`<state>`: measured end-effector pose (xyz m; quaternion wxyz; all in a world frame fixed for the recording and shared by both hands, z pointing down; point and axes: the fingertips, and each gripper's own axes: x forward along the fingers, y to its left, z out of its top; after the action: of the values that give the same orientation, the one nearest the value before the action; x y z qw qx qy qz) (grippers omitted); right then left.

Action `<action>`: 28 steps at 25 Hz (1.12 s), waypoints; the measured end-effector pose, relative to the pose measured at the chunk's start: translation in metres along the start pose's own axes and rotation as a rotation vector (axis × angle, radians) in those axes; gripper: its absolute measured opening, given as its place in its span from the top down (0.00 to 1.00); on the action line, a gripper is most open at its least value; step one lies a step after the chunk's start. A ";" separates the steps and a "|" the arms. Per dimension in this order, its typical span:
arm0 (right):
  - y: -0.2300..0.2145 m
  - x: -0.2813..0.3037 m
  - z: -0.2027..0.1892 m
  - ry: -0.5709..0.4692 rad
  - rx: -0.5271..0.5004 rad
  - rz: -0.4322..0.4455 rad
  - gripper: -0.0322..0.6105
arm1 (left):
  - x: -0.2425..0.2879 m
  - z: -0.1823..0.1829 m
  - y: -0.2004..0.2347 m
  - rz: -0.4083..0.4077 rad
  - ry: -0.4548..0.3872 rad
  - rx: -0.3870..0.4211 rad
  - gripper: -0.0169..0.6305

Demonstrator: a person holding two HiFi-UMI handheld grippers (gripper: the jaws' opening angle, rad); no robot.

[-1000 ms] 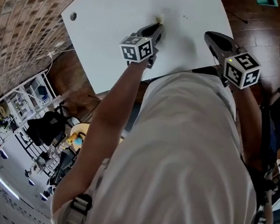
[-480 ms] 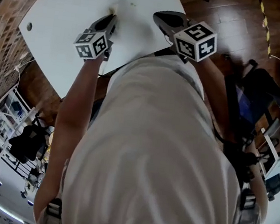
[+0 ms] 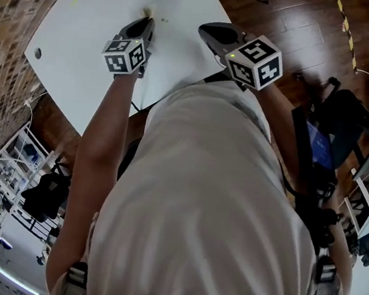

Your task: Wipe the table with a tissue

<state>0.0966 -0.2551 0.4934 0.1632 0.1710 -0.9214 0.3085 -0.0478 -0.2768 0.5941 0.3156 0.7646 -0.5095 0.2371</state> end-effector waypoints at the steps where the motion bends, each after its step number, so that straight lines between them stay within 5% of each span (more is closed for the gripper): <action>1: -0.002 -0.001 0.000 0.000 0.005 -0.008 0.94 | 0.003 0.002 0.001 0.000 0.005 0.011 0.91; 13: -0.012 -0.003 0.005 -0.023 0.035 -0.039 0.94 | 0.018 0.001 0.001 -0.005 0.105 0.174 0.91; 19: -0.012 -0.007 0.001 -0.026 0.042 -0.044 0.94 | 0.020 0.000 -0.001 -0.077 0.073 0.068 0.91; 28: -0.011 -0.005 0.000 -0.028 0.044 -0.040 0.94 | 0.023 -0.002 -0.012 -0.079 0.109 0.093 0.91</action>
<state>0.1055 -0.2627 0.4967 0.1526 0.1972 -0.9130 0.3229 -0.0288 -0.2861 0.6083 0.3161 0.7838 -0.4495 0.2891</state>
